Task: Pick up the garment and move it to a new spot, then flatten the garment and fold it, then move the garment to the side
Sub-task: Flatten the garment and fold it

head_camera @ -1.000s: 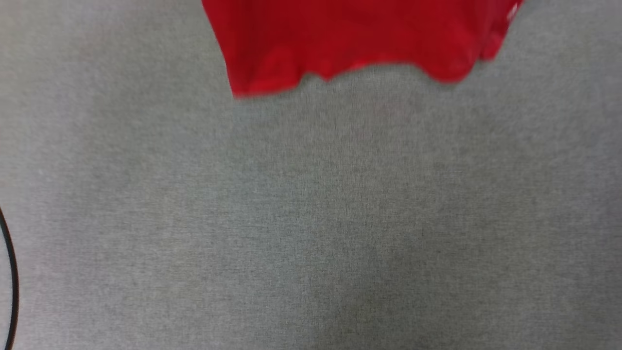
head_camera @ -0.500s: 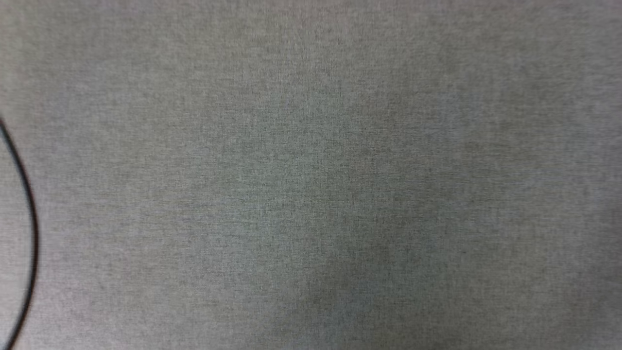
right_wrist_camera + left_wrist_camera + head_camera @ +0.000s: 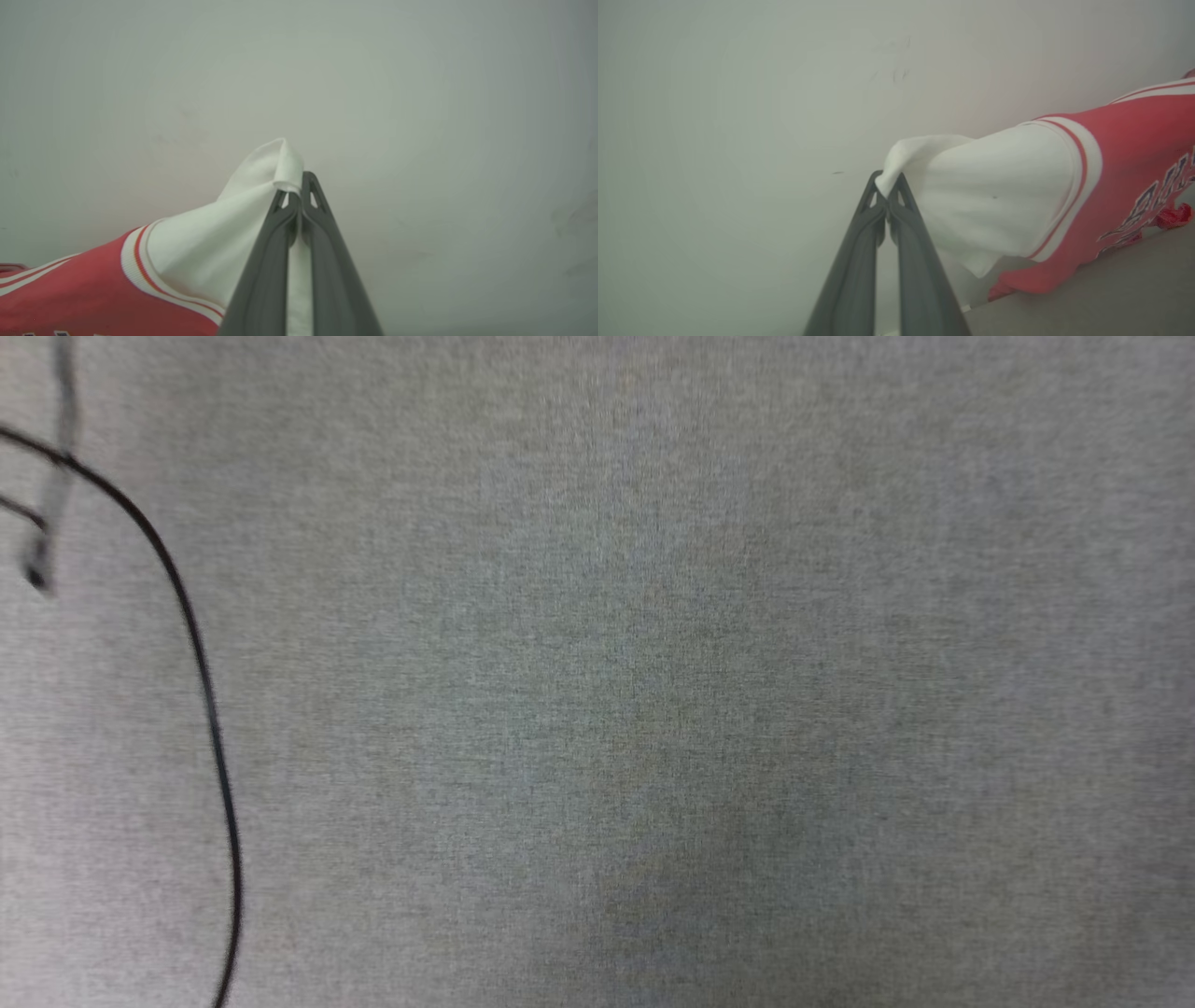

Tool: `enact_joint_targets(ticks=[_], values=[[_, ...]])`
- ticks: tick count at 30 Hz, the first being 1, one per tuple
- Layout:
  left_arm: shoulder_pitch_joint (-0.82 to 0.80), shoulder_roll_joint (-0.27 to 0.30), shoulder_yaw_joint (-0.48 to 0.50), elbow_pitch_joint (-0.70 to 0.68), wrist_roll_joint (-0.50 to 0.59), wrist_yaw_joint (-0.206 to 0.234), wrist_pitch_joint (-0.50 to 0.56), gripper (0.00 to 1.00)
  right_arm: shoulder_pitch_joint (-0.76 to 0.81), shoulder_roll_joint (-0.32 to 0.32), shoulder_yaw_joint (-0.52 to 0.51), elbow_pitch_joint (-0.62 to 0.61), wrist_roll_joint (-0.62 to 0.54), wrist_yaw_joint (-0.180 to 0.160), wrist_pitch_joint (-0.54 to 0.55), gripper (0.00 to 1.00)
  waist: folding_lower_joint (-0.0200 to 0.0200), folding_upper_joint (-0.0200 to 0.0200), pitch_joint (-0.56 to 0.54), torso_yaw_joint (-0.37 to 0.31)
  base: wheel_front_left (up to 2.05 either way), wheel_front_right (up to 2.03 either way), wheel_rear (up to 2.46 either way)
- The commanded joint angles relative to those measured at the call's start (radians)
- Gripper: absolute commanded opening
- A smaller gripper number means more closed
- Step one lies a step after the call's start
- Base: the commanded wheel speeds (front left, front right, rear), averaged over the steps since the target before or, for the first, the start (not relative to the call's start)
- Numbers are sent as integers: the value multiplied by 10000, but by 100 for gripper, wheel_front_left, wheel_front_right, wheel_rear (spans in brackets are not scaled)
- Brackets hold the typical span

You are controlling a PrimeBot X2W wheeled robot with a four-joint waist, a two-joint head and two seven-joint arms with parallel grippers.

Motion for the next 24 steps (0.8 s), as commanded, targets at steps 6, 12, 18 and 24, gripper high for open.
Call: enact_joint_targets(ticks=[6,12,18,24], values=[[3178,-484,161,-770,-457,122,-49,0,3121,-502,741,-464,1669,-18,2,0,-1,0,-1321,7,0,0,0],[5348,-815,52,-1171,-628,249,-50,0,5414,-894,1218,-950,2458,-15,188,0,-1,0,-2182,111,0,0,0],[7297,-1041,-298,-1004,-940,171,126,0,8150,-1608,2033,-2004,3198,-16,374,0,-1,0,-3085,252,0,0,0],[8856,-935,-503,-641,-1322,127,538,0,9984,-2151,2382,-2155,3605,-18,584,0,-1,0,-3839,264,0,0,0]])
